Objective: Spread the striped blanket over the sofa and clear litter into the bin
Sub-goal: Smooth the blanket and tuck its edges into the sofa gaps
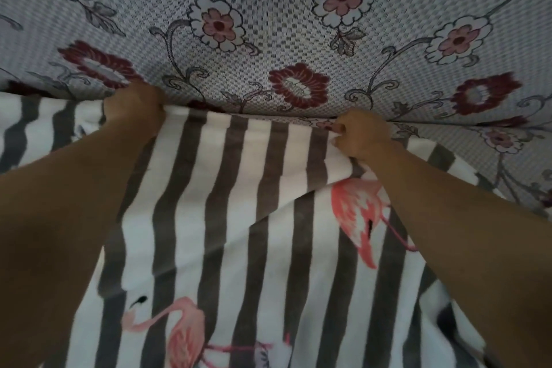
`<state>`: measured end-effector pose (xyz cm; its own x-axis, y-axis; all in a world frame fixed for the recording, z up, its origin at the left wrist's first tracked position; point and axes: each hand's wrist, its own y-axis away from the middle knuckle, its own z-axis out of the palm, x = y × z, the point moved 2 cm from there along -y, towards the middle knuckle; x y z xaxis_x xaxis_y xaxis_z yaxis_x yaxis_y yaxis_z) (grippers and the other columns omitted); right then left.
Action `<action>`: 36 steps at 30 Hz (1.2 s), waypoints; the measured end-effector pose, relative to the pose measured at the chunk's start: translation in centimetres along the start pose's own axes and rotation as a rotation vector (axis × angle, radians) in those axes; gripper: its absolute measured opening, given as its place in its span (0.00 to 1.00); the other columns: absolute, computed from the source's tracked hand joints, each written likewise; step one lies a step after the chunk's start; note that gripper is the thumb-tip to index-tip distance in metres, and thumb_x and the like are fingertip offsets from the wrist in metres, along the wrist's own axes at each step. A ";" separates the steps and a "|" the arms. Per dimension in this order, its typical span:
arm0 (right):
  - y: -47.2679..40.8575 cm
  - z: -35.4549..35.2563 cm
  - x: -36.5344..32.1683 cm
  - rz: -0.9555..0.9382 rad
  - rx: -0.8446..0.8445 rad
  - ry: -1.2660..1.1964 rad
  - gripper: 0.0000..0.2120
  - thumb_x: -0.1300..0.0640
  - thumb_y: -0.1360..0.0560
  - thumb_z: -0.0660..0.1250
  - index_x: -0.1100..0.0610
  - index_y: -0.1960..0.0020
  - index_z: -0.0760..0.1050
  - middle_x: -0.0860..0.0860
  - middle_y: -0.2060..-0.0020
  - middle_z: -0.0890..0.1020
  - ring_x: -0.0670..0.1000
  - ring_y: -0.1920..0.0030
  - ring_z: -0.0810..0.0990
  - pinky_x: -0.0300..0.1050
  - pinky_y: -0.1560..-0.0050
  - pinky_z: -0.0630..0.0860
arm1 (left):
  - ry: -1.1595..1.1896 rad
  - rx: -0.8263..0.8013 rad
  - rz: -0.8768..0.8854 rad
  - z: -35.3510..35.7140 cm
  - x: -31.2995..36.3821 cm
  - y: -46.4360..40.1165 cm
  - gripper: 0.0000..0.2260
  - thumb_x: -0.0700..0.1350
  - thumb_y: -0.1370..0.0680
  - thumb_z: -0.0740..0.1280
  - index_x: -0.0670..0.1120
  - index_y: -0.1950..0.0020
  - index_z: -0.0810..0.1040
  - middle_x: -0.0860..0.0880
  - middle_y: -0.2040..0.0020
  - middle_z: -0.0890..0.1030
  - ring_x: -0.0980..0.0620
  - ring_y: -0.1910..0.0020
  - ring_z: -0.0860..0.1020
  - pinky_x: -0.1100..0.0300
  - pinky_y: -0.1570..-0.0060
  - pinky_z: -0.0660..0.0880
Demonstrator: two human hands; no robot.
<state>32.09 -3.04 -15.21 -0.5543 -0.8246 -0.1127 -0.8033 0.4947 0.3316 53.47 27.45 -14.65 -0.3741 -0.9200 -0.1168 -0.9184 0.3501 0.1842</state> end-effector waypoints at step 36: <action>-0.2 3.8 -21.0 -0.478 0.060 -0.011 0.20 0.49 0.21 0.56 0.56 0.32 0.66 0.57 0.36 0.71 0.59 0.35 0.68 0.55 0.38 0.66 | 0.224 0.007 -0.273 2.5 -12.5 -2.0 0.22 0.34 0.29 0.68 0.46 0.35 0.76 0.35 0.37 0.72 0.32 0.39 0.72 0.39 0.42 0.73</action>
<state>43.10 15.25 -16.48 -0.1216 -0.9608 -0.2491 -0.9797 0.0759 0.1856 59.60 38.66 -16.00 -0.0778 -0.9954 0.0563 -0.9819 0.0863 0.1684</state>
